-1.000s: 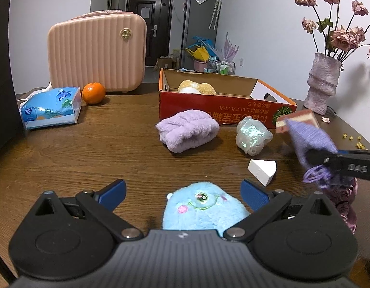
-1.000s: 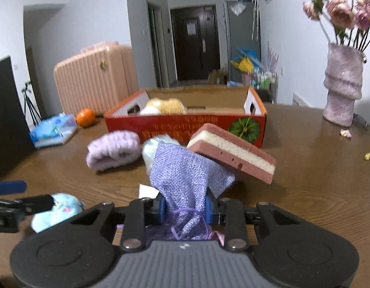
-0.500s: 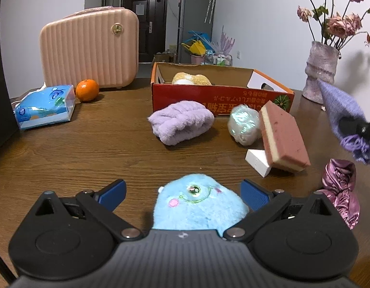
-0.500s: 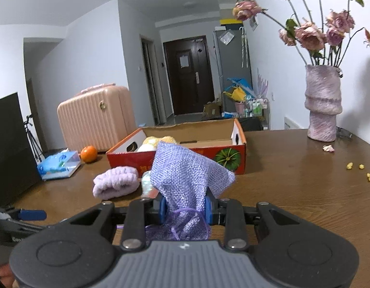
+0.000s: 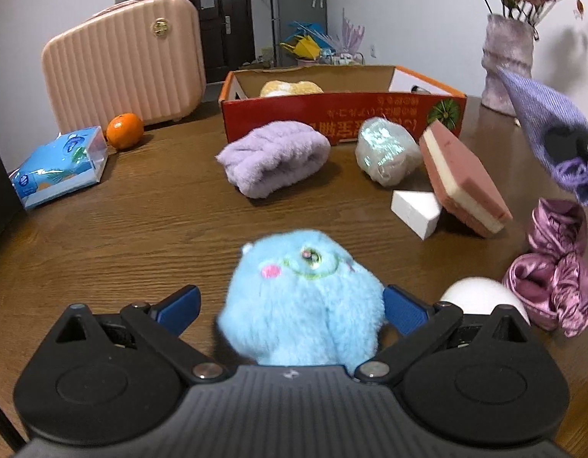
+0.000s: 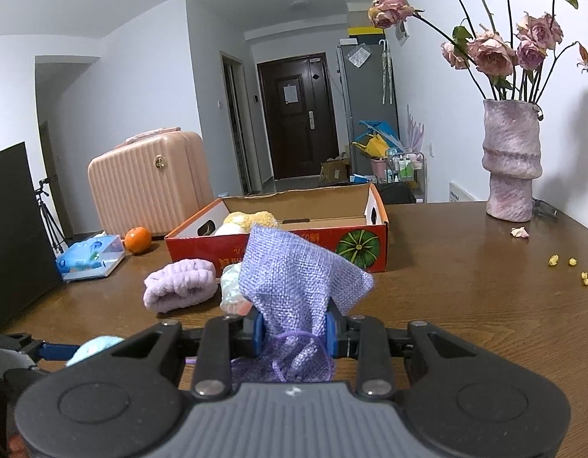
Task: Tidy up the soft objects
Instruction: 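Lift the purple mesh pouch with the right gripper while the left holds the blue plush, then close the left gripper on the light-blue plush and lift it while the right holds the pouch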
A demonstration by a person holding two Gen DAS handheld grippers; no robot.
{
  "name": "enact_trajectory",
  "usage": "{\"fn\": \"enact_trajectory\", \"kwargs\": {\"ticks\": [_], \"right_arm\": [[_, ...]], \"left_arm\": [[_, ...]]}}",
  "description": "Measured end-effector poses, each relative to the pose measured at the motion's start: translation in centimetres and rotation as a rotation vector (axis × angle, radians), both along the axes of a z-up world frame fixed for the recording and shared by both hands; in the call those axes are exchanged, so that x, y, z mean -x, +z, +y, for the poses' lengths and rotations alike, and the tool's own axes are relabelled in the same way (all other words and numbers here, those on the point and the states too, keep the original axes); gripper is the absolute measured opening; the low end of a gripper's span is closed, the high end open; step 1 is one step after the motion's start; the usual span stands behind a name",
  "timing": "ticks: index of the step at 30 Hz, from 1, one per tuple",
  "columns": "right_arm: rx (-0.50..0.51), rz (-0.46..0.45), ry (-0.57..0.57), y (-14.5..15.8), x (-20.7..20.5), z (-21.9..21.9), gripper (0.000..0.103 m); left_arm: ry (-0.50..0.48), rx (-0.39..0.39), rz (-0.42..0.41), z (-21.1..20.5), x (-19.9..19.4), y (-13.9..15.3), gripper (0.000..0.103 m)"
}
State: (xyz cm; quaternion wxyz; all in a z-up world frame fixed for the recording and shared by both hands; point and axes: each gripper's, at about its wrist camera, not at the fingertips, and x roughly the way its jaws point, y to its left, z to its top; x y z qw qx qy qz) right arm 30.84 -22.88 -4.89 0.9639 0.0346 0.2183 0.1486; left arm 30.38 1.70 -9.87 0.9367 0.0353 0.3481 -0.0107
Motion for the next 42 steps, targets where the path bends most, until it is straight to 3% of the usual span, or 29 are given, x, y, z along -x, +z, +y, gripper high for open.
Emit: {"fn": "enact_trajectory", "kwargs": {"ticks": [6,9,18,25,34,42], "right_arm": [[0.002,0.007,0.005,0.0,-0.2,0.0,0.029],[0.004,0.012,0.006,-0.1,-0.3,0.1,0.029],[0.018,0.025,0.014,-0.5,-0.4,0.5,0.029],[0.023,0.027,0.016,-0.6,-0.3,0.6,0.029],[0.024,0.026,0.015,-0.6,-0.4,0.6,0.029],[0.044,0.024,0.010,-0.9,-0.4,0.9,0.029]], "left_arm": [[-0.015,-0.013,0.012,-0.4,-0.2,-0.5,0.102],[-0.033,-0.001,0.023,-0.4,-0.3,-0.6,0.089],[-0.040,0.014,0.007,-0.1,-0.3,-0.3,0.084],[-0.011,0.027,-0.068,0.6,0.4,0.9,0.083],[0.024,0.044,-0.231,1.3,2.6,3.6,0.084],[0.042,0.040,-0.300,1.4,3.6,4.6,0.083]]}}
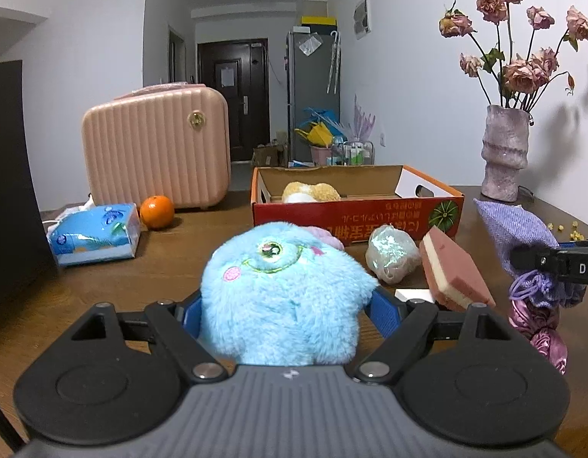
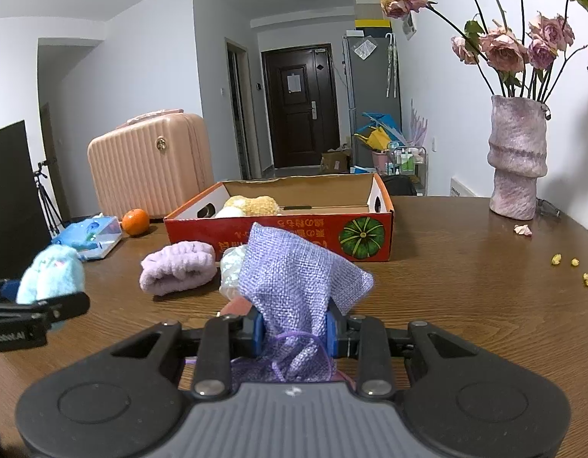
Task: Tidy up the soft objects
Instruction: 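Close the left gripper on the light-blue plush and lift it while the right holds the pouch, then carry the plush in the left gripper to the box while the right carries the pouch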
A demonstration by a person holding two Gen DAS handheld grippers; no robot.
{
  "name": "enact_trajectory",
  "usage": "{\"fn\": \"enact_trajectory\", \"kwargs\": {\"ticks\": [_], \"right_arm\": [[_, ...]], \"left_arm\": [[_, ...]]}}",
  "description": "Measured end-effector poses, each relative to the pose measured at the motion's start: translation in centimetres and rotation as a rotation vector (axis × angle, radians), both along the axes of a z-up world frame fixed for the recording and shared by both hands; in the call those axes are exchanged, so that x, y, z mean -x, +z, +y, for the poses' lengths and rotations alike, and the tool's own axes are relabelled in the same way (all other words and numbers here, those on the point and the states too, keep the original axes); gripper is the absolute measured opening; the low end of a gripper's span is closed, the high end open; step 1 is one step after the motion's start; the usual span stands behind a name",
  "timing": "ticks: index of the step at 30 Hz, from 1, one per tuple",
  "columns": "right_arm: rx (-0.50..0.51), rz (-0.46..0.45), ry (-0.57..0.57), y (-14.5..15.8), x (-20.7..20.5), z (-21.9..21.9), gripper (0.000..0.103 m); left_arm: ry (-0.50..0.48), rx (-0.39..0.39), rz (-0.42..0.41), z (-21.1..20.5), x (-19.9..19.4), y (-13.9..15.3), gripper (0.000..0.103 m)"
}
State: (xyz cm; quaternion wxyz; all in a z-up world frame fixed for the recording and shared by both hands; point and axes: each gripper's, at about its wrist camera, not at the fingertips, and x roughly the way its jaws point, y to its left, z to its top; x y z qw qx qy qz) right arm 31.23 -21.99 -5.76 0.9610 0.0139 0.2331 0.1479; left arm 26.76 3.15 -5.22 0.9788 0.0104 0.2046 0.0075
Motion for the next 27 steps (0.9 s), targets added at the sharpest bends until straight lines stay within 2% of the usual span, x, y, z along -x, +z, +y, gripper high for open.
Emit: {"fn": "enact_trajectory", "kwargs": {"ticks": [10,27], "right_arm": [[0.132,-0.040,-0.056,-0.1,0.4,1.6,0.029],[0.205,-0.097,-0.064,2.4,-1.2,2.7,0.029]], "left_arm": [[0.033,-0.021,-0.017,-0.5,0.0,0.3,0.084],[0.072,-0.022,-0.055,-1.3,-1.5,2.8,0.084]]}}
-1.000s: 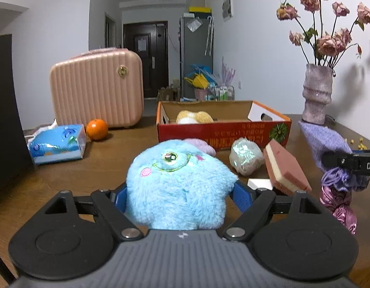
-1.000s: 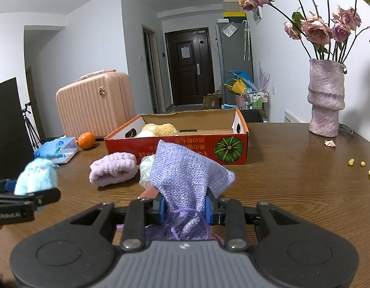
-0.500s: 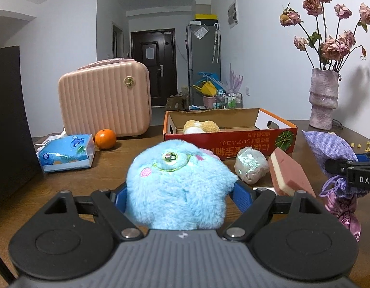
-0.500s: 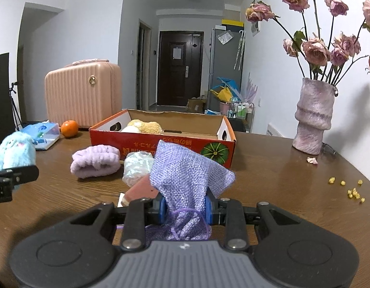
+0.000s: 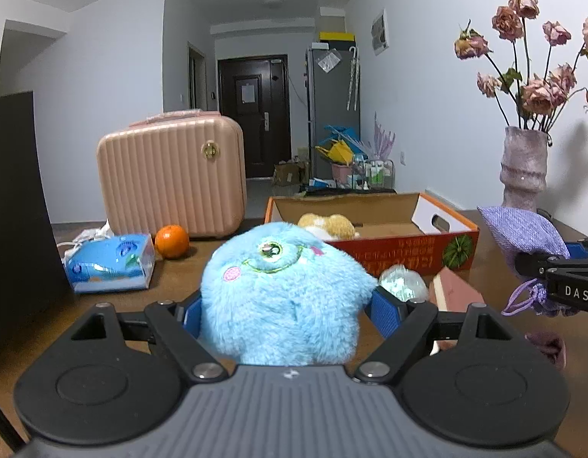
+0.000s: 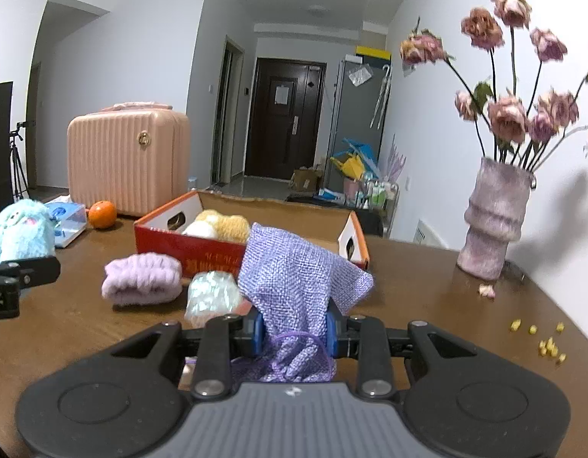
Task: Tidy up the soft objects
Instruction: 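Carry the plush in the left gripper to the box while the right carries the pouch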
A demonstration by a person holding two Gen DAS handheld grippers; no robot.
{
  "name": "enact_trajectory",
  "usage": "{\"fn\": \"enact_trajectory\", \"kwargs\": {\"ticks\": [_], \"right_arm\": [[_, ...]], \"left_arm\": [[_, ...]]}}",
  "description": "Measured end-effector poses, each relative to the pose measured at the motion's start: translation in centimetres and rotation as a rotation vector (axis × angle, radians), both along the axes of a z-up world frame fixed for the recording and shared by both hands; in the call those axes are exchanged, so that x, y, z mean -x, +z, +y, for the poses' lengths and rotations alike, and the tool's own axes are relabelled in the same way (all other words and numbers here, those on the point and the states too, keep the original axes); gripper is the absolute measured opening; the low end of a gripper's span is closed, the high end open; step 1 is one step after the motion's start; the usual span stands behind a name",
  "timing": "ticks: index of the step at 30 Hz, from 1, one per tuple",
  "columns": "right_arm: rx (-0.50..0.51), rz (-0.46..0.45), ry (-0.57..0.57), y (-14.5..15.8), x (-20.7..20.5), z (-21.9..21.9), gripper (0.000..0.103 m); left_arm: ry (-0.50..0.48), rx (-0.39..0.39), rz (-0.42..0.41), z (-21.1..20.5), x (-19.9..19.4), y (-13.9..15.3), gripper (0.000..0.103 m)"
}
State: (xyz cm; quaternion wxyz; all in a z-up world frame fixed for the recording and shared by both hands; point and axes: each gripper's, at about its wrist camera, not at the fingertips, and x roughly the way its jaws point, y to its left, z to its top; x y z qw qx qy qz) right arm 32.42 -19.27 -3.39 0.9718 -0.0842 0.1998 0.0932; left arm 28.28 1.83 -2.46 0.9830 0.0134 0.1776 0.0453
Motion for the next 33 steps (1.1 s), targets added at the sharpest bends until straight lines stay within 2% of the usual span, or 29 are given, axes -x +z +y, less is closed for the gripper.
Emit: {"fn": "enact_trajectory", "kwargs": {"ticks": [14,33], "right_arm": [[0.017,-0.085,0.000,3.8,-3.4,1.0,0.029],[-0.012,-0.120,-0.013,5.6,-11.3,0.6,0.029]], "left_arm": [[0.019,-0.001,-0.068,-1.1,-4.0,3.0,0.084],[0.044,0.010,-0.111,-2.7,-12.6,3.7,0.084]]}}
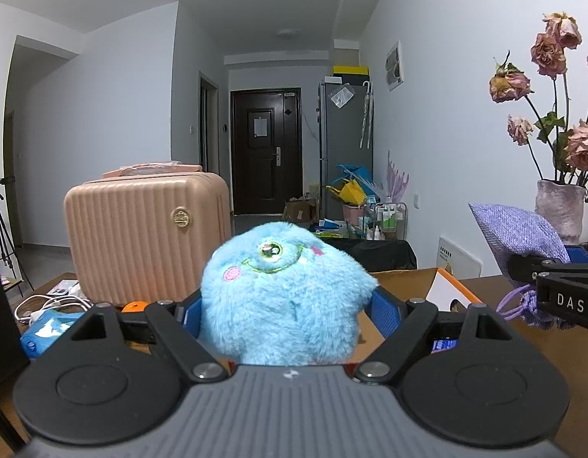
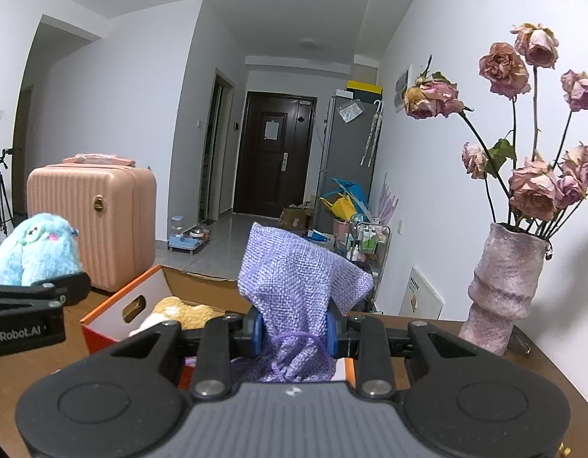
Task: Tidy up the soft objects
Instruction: 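Carry the plush in the left gripper to the box while the right carries the pouch, then open both grippers to drop the plush and mesh pouch into the box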
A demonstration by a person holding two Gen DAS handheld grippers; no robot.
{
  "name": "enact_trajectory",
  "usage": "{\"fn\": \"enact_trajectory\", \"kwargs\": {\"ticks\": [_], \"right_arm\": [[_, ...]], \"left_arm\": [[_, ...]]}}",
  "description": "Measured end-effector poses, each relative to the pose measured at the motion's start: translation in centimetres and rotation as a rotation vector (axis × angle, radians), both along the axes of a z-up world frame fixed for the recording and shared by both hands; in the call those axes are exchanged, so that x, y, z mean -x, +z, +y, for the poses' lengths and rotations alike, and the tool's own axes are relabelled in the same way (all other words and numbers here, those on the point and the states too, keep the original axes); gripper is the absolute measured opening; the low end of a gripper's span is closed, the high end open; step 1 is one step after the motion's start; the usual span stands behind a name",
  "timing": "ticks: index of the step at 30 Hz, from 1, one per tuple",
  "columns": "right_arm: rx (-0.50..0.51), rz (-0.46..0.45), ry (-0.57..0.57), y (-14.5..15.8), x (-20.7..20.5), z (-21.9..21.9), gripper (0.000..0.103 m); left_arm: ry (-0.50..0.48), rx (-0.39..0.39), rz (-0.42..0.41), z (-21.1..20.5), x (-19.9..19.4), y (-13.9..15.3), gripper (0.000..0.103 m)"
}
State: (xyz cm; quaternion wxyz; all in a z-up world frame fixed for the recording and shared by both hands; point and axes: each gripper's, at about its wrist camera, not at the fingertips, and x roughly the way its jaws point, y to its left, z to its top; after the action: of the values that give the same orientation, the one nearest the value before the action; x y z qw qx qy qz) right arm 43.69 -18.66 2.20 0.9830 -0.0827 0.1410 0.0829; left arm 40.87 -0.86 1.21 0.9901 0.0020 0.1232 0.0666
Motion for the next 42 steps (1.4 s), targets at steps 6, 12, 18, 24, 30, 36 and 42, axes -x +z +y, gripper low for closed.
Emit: {"fn": "enact_trajectory", "kwargs": {"ticks": [6,12,18,24,30,36,42], "right_arm": [[-0.006,0.005,0.005,0.1,-2.7,-0.2,0.029],[-0.010,0.015,0.006,-0.1,-5.7,0.1,0.029],[0.011,0.042,0.007,-0.8,-8.6,0.7,0.029],[0.034,0.078,0.015,-2.1,-11.0,1.5,0.029],[0.063,0.109,-0.001,-4.1,-13.2,2.1,0.030],[0.070,0.155,0.000,-6.5,-15.2,2.4,0.030],[0.049,0.194,-0.005,-8.4,-16.4,2.3,0.039]], "left_arm": [[0.009,0.004,0.000,-0.3,-2.9,-0.2,0.084],[0.021,0.006,0.007,-0.4,-5.8,-0.6,0.084],[0.036,0.017,0.037,-0.3,-8.9,-1.4,0.084],[0.064,-0.001,0.059,-0.1,-11.6,-2.4,0.084],[0.094,-0.007,0.111,0.5,-14.5,-3.9,0.084],[0.109,-0.021,0.151,0.9,-15.5,-5.4,0.084],[0.102,-0.035,0.163,0.7,-15.8,-6.0,0.088]]}}
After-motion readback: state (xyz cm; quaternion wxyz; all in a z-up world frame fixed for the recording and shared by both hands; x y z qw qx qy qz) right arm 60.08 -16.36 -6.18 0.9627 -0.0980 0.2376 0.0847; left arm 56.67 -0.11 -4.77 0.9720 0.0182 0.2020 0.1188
